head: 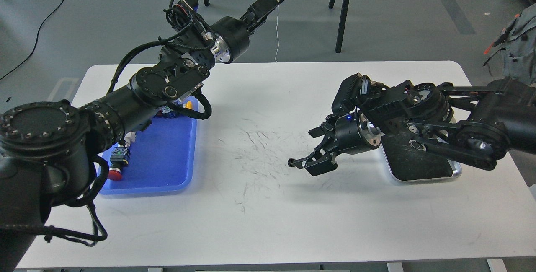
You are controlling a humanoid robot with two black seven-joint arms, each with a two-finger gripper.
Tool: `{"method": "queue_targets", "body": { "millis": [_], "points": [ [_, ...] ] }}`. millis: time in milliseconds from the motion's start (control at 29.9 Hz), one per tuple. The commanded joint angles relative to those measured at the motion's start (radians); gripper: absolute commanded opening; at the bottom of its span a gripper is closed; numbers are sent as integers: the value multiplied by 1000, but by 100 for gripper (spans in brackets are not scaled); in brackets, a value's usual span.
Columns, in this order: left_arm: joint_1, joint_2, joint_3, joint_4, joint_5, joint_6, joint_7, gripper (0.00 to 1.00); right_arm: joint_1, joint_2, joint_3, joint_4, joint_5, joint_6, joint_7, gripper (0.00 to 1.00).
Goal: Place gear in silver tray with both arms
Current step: 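Reach the right gripper down to the black gear on the table, then grasp the gear with the right gripper and lift it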
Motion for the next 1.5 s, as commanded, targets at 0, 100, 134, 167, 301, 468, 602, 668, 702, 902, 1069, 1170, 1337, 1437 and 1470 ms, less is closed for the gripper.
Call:
{"method": "queue_targets", "body": {
  "millis": [0,100,134,167,301,468,602,668,702,902,1069,1170,1337,1437,1470],
  "points": [
    [4,0,0,0,1,0,0,94,-10,34,-8,-34,-10,6,2,99],
    [4,0,0,0,1,3,0,94,-18,81,-10,-91,-15,4,2,99],
    [4,0,0,0,1,9,0,94,-19,103,-10,-114,-18,4,2,99],
    [6,0,0,0,1,15,0,94,-24,129,-14,-140,-23,3,2,99],
    [6,0,0,0,1,21,0,94,-32,210,-34,-224,-24,-1,2,99],
    [6,0,0,0,1,21,0,94,-59,282,-34,-321,-19,-1,-2,99],
    [13,0,0,0,1,21,0,94,-73,356,-36,-425,-18,1,-5,99],
    [15,0,0,0,1,21,0,94,-75,371,-37,-445,-18,3,-5,99],
    [15,0,0,0,1,21,0,94,-75,374,-39,-447,-18,3,-5,99],
    [16,0,0,0,1,21,0,94,-65,396,-73,-436,-10,24,-5,97],
    [15,0,0,0,1,21,0,94,-50,396,-91,-428,-9,101,-4,96],
    [16,0,0,0,1,21,0,94,-39,396,-99,-428,-9,107,-2,93],
    [19,0,0,0,1,21,0,94,-35,397,-105,-436,-10,110,-2,84],
    [21,0,0,0,1,21,0,94,-38,397,-117,-439,-10,110,-2,75],
    [21,0,0,0,1,21,0,94,-38,397,-129,-442,-10,110,-2,72]
  ]
}}
